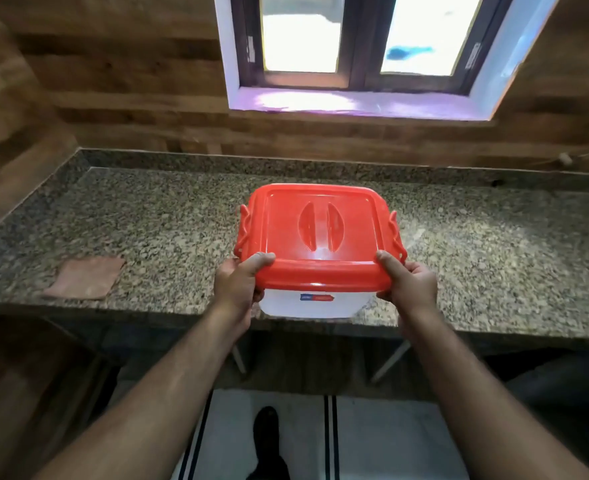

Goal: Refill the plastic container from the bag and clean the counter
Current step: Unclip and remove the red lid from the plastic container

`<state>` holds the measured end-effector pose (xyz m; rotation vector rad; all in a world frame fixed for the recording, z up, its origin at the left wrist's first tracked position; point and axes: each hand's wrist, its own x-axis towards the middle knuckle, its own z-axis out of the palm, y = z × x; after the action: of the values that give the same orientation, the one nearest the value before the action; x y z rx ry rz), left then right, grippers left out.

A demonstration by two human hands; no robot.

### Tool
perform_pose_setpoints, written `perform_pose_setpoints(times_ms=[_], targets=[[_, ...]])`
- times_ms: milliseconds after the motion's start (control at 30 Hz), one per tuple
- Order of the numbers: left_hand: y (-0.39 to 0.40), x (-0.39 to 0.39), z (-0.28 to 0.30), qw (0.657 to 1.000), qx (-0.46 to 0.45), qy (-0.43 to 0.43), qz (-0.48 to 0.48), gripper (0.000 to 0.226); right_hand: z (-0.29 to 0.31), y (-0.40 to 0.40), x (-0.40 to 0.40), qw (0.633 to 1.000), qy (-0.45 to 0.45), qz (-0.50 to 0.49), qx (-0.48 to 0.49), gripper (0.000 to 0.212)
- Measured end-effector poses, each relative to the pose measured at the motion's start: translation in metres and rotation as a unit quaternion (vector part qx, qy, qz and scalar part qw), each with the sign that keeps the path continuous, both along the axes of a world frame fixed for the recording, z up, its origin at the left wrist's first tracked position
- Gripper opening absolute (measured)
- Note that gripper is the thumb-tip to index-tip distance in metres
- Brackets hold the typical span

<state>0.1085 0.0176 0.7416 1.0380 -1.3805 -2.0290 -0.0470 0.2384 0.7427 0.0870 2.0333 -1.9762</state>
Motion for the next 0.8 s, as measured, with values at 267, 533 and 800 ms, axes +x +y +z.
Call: perform_pose_setpoints(times_ms=[267, 533, 800], targets=[[-0.07, -0.097, -0.028, 0.999, 0.019, -0.022, -0.026, 0.047, -0.022, -0.058, -0.093, 0.999, -0.018, -0.021, 0.037, 0.055], [-0.119, -0.127, -0.04, 0.967, -0.189, -0.131, -0.107, 0.091, -0.014, -0.074, -0.156, 0.976, 0.069, -0.048, 0.203, 0.067], [-0.159, -0.173, -0.016, 0.92, -0.319, -0.208, -0.092, 0.051, 0.009, -0.092, -0.207, 0.949, 0.143, 0.02, 0.282, 0.046]])
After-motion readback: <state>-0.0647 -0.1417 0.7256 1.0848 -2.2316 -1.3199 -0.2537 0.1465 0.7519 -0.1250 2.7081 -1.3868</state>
